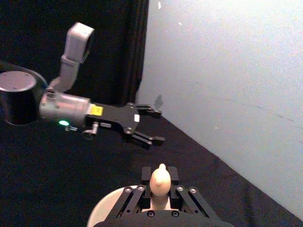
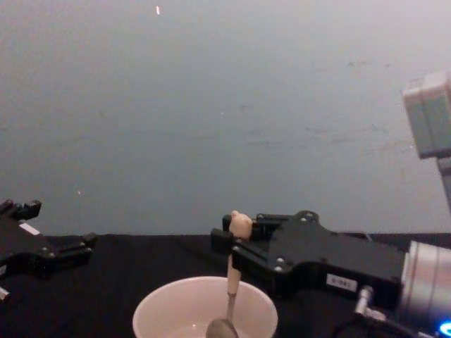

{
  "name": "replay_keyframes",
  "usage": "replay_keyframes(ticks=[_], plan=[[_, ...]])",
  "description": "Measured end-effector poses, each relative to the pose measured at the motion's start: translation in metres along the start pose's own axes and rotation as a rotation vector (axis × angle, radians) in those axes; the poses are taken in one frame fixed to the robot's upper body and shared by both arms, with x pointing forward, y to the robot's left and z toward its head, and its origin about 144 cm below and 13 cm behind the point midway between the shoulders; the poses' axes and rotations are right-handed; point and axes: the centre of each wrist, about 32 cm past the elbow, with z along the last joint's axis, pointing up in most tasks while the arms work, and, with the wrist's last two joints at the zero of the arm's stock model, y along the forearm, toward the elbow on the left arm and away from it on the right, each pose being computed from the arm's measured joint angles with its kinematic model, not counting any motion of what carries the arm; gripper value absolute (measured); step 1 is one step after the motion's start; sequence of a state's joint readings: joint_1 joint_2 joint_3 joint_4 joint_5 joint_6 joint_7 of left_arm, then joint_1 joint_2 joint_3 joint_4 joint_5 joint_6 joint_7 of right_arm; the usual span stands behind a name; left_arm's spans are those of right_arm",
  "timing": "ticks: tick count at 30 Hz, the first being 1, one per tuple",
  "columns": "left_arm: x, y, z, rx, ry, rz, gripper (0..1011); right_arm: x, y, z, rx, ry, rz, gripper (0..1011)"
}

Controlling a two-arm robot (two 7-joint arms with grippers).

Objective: Pick up the stirring spoon with one hand, stir inside the cup, then place it back in its original position.

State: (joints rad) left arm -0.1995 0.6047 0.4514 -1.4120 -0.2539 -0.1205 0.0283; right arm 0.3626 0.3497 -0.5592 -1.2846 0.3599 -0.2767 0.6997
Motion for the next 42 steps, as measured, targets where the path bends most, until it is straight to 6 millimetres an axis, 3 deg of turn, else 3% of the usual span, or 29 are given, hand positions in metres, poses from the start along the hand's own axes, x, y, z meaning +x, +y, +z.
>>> replay_keyframes(ticks=[9,18,29,42], plan=[[0.0,0.0,0.0,0.0,0.0,0.0,1001,-0.011,-0.005,0.004,0.012,0.014,0.059,203],[0.0,0.0,0.0,0.0,0.0,0.0,1001,-0.021,0.011,0.001,0.024,0.032,0.078,203],[0.0,0.0,0.0,0.0,0.0,0.0,1001,-0.013,0.029,-0.005,0.002,0.023,-0.021,203],[0.0,0.0,0.0,0.0,0.0,0.0,1001,-0.004,0.024,-0.006,-0.012,0.015,-0.064,203]])
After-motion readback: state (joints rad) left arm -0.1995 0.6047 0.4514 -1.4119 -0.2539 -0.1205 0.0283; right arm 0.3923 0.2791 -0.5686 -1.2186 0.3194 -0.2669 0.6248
